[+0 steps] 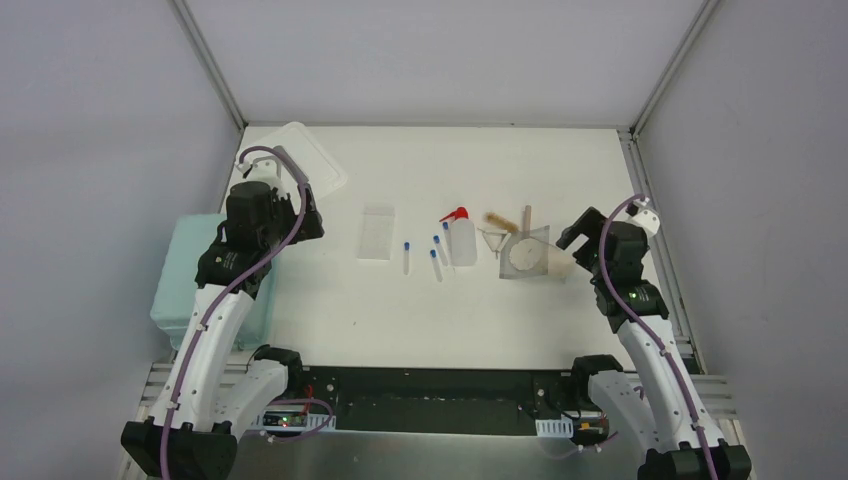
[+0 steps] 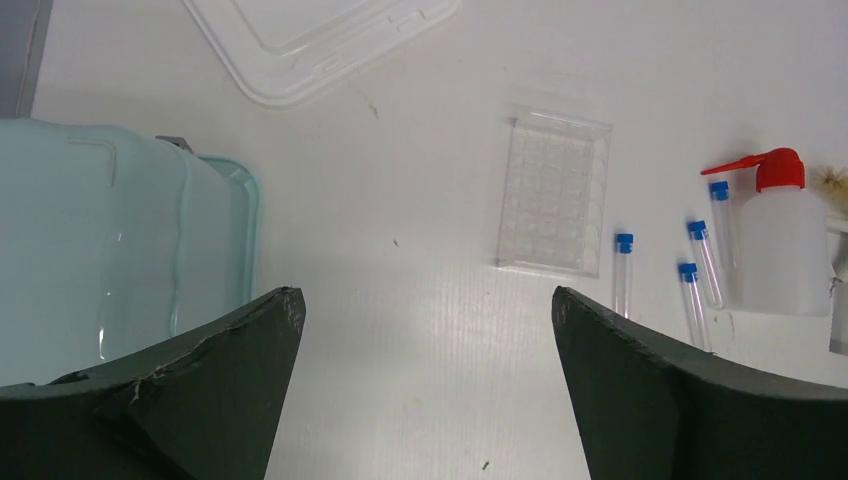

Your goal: Organize the chemistry lab equipment

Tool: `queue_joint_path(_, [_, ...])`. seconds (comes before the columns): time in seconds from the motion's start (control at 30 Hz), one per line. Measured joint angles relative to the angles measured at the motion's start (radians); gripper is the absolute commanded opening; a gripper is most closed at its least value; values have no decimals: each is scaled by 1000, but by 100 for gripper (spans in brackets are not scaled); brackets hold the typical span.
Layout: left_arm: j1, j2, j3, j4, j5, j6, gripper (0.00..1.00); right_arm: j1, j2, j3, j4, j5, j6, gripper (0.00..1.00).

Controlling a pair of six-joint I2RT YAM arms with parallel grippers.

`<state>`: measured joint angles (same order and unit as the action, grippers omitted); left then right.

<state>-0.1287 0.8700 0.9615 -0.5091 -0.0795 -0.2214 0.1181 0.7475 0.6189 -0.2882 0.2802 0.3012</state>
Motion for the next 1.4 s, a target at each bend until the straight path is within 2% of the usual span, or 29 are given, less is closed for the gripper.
queue_joint_path(0.17, [0,0,0,1,3,0,99,0,-5,18,-17,-64,-3,97])
queue_joint_path(0.4, [0,27,0,3,0,-3,99,34,-20,89,-41,-192,-6,89])
queue_joint_path(0.5, [0,47,-1,-1,5,-3,99,127,5,120,-60,-206,-4,87])
queue_joint_path(0.63, [0,46,-7,-2,33,-4,99,330,88,154,-59,-167,8,80])
queue_joint_path(0.83, [0,46,-22,2,56,-7,99,671,311,212,-11,-30,37,73])
queue_joint_path(0.97, [0,47,-32,2,62,-7,99,821,480,272,28,23,54,68])
queue_joint_path(1.2, [0,56,-35,2,81,-9,99,946,815,494,29,76,68,61])
queue_joint_path(1.4, [0,60,-35,3,90,-11,99,957,1043,709,-34,113,99,58])
